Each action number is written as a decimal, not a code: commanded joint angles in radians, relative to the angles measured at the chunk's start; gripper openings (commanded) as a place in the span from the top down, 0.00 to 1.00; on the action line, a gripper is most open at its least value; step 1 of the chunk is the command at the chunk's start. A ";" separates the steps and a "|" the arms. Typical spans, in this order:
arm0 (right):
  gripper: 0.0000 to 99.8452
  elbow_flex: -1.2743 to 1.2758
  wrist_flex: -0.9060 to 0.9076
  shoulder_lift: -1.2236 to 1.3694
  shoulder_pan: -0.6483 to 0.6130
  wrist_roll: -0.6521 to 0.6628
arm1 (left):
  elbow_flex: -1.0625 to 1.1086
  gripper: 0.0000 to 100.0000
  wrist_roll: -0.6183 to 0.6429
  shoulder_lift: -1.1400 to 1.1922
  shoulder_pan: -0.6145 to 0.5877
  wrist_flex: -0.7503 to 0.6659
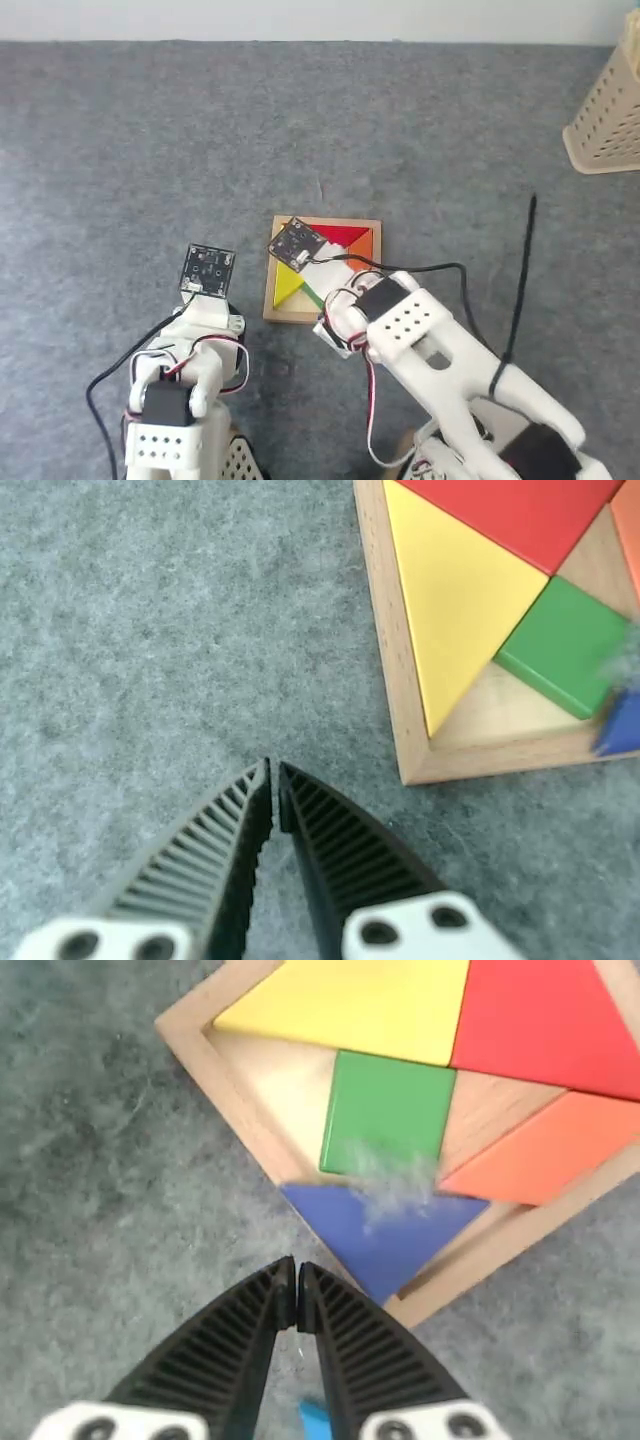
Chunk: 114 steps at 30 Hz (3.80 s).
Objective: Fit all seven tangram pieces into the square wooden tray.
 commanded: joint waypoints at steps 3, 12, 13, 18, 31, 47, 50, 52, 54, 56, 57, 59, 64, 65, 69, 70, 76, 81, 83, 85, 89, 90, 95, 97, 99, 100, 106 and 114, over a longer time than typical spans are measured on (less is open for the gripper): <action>0.99 -0.046 -0.062 0.099 0.084 0.015 | -0.019 0.99 0.006 -0.021 -0.005 0.006; 0.99 -0.100 -0.085 0.142 0.186 0.017 | -0.019 0.99 0.006 -0.021 -0.005 0.006; 0.99 -0.098 -0.090 0.142 0.188 0.017 | -0.019 0.99 0.006 -0.021 -0.005 0.006; 0.99 -0.112 -0.045 0.127 0.202 0.009 | -0.019 0.99 0.006 -0.021 -0.005 0.006; 0.83 -0.338 0.018 0.323 0.326 -0.118 | -0.019 0.99 0.006 -0.021 -0.005 0.006; 0.83 -0.373 0.013 0.447 0.466 -0.098 | -0.019 0.99 0.006 -0.021 -0.005 0.006; 0.83 -0.374 0.012 0.446 0.516 -0.074 | -0.019 0.99 0.006 -0.021 -0.005 0.006; 0.83 -0.376 0.021 0.432 0.538 -0.063 | -0.019 0.99 0.006 -0.021 -0.005 0.006; 0.83 -0.391 0.076 0.397 0.539 -0.046 | -0.019 0.99 0.006 -0.021 -0.005 0.006; 0.83 -0.402 0.186 0.326 0.530 -0.002 | -0.019 0.99 0.006 -0.021 -0.005 0.006; 0.83 -0.397 0.242 0.282 0.513 0.035 | -0.019 0.99 0.006 -0.021 -0.005 0.006; 0.83 -0.339 0.340 0.180 0.472 0.138 | -0.019 0.99 0.006 -0.021 -0.005 0.006; 0.83 -0.074 0.366 -0.065 0.341 0.330 | -0.019 0.99 0.006 -0.021 -0.005 0.006; 0.83 -0.026 0.366 -0.104 0.323 0.371 | -0.019 0.99 0.006 -0.021 -0.005 0.006; 0.83 0.112 0.366 -0.197 0.278 0.489 | -0.019 0.99 0.006 -0.021 -0.005 0.006; 0.83 0.126 0.364 -0.205 0.277 0.489 | -0.019 0.99 0.006 -0.021 -0.005 0.006; 0.83 0.149 0.357 -0.205 0.272 0.488 | -0.019 0.99 0.006 -0.021 -0.005 0.006; 0.83 0.192 0.288 -0.205 0.257 0.491 | -0.019 0.99 0.006 -0.021 -0.005 0.006; 0.83 0.219 0.262 -0.205 0.236 0.491 | -0.019 0.99 0.006 -0.021 -0.005 0.006; 0.81 0.227 0.251 -0.205 0.226 0.488 | -0.019 0.99 0.006 -0.021 -0.005 0.006; 0.78 0.224 0.243 -0.205 0.229 0.474 | -0.019 0.99 0.006 -0.021 -0.005 0.006; 0.78 0.224 0.242 -0.205 0.229 0.473 | -0.019 0.99 0.006 -0.021 -0.005 0.006; 0.78 0.229 0.211 -0.203 0.226 0.473 | -0.019 0.99 0.006 -0.021 -0.005 0.006; 0.78 0.229 0.209 -0.200 0.225 0.473 | -0.019 0.99 0.006 -0.021 -0.005 0.006; 0.78 0.229 0.208 -0.174 0.225 0.473 | -0.019 0.99 0.006 -0.021 -0.005 0.006; 0.78 0.226 0.208 -0.157 0.225 0.473 | -0.019 0.99 0.006 -0.021 -0.005 0.006; 0.79 0.222 0.130 -0.028 0.228 0.468 | -0.019 0.99 0.006 -0.021 -0.005 0.006; 0.89 0.173 0.137 0.010 0.231 0.431 | -0.019 0.99 0.006 -0.021 -0.005 0.006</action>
